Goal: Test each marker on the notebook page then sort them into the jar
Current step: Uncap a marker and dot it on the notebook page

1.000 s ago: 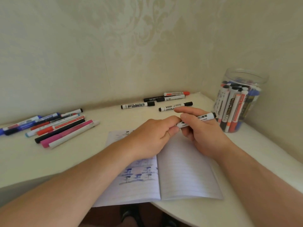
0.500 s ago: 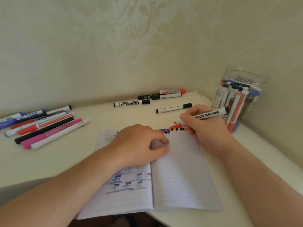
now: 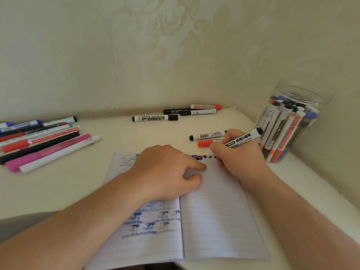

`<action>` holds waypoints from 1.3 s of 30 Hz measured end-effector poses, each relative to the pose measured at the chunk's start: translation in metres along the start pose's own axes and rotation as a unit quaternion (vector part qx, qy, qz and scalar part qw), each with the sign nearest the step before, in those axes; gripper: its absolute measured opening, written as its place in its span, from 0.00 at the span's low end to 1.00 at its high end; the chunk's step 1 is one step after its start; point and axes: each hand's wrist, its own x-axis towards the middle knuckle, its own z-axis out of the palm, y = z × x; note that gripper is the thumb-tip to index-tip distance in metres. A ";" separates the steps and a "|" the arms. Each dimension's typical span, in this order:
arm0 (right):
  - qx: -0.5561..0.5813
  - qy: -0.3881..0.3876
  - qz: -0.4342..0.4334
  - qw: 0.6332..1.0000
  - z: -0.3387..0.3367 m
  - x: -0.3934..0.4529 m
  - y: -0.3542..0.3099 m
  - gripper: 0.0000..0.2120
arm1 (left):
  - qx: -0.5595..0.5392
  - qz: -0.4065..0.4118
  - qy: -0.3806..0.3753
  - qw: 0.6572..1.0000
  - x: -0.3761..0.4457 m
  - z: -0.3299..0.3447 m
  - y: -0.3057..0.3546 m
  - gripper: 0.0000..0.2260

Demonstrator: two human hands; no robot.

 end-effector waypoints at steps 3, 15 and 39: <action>-0.003 0.000 0.004 1.000 0.000 0.002 0.003 0.11 | -0.004 0.006 -0.001 1.000 -0.001 -0.001 -0.001 0.19; -0.024 -0.017 -0.008 1.000 0.001 0.001 0.002 0.13 | -0.003 -0.007 -0.015 1.000 -0.002 -0.003 0.001 0.18; 0.000 -0.030 -0.005 1.000 0.001 0.001 0.003 0.11 | 0.000 -0.016 -0.004 1.000 -0.002 -0.001 0.002 0.18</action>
